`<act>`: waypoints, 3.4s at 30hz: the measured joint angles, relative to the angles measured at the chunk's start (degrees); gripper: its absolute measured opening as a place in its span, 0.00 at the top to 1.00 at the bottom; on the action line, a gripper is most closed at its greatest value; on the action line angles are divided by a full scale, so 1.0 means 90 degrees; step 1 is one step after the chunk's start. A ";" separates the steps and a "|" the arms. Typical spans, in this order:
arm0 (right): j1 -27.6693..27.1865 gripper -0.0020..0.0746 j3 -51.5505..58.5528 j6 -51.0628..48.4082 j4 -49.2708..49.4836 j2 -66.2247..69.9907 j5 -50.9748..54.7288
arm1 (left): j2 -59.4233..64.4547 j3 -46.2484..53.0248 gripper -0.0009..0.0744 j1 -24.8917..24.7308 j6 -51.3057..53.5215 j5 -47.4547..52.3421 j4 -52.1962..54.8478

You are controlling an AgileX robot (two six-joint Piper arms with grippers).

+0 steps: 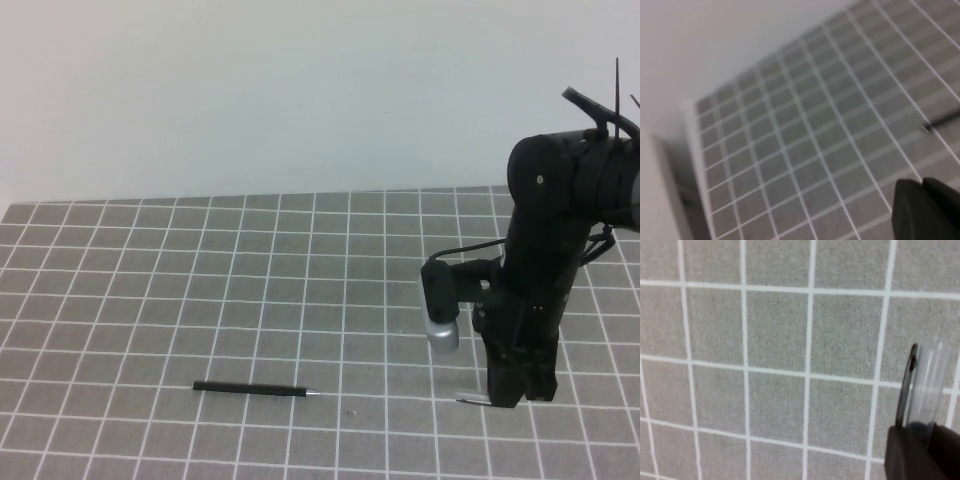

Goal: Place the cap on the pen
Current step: Put the cap on the pen

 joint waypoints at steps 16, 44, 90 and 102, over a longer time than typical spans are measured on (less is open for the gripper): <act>0.0000 0.90 -0.0051 0.1011 -0.0720 -0.0343 0.0000 | 0.3433 -0.1576 0.99 -0.0771 0.2041 0.0693 -0.0288; 0.0000 0.90 -0.0051 0.1469 -0.0341 -0.0466 0.0014 | 0.6407 -0.1931 0.47 -0.0771 0.5880 0.0218 -0.1355; 0.0000 0.90 -0.0051 0.1422 -0.0060 -0.0510 0.0024 | 0.7783 -0.2000 0.55 -0.1897 0.6188 -0.1402 -0.0243; 0.0000 0.90 -0.0051 0.1431 -0.0060 -0.0510 0.0024 | 0.7984 -0.2015 0.55 -0.1897 0.5913 -0.1355 -0.0170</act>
